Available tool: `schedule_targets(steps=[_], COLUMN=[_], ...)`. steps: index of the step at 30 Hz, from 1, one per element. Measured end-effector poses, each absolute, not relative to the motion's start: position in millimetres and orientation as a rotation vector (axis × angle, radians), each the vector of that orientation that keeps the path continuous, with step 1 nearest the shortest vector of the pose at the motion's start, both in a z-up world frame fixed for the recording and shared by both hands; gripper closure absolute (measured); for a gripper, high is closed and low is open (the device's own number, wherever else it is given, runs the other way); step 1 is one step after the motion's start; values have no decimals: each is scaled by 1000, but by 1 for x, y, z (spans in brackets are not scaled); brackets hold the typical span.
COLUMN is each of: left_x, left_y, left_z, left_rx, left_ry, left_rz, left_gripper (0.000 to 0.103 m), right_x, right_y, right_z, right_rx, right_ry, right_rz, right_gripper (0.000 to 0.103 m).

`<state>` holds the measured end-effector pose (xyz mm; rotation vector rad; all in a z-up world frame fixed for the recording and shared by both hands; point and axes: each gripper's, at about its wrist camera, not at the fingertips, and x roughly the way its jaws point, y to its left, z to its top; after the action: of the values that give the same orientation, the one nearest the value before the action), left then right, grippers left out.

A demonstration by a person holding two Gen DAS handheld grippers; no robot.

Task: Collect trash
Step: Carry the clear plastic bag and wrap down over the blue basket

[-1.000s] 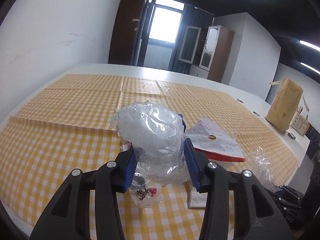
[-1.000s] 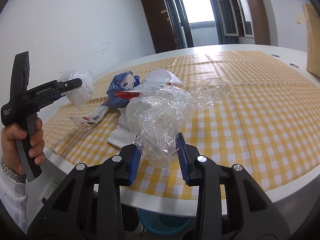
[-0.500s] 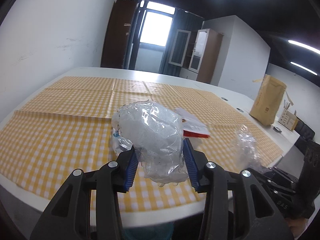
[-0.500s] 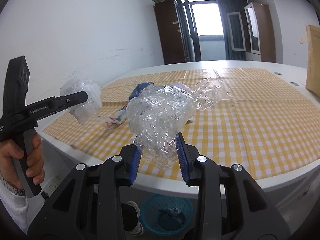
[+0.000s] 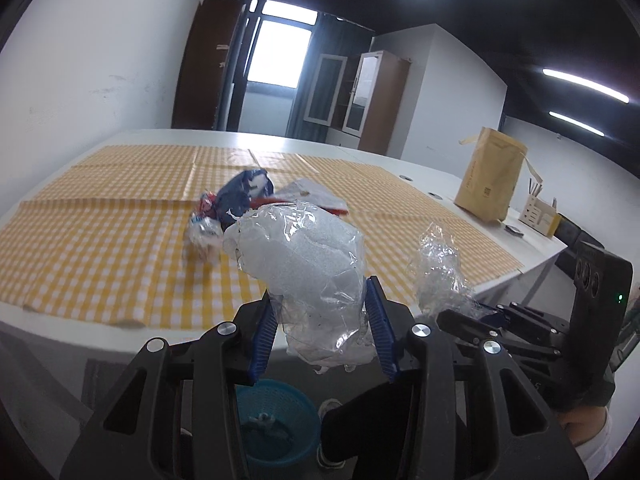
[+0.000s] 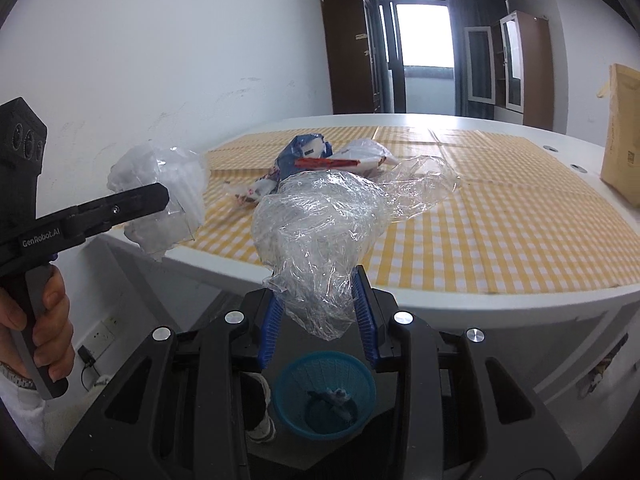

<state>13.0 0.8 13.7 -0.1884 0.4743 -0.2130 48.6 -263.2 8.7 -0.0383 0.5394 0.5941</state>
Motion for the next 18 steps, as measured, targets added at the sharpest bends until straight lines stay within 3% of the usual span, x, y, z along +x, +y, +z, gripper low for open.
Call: schedule_targets(steps=[18], left_x=[-32], left_y=[-5], left_z=[-88], left_rx=[-186], left_ry=[687], left_rz=[-231], left_gripper=[62], right_x=[-8], right_y=[-245], right_z=[-60], right_rx=[-167], right_ry=[731], right_rz=[675], right_gripper=[72])
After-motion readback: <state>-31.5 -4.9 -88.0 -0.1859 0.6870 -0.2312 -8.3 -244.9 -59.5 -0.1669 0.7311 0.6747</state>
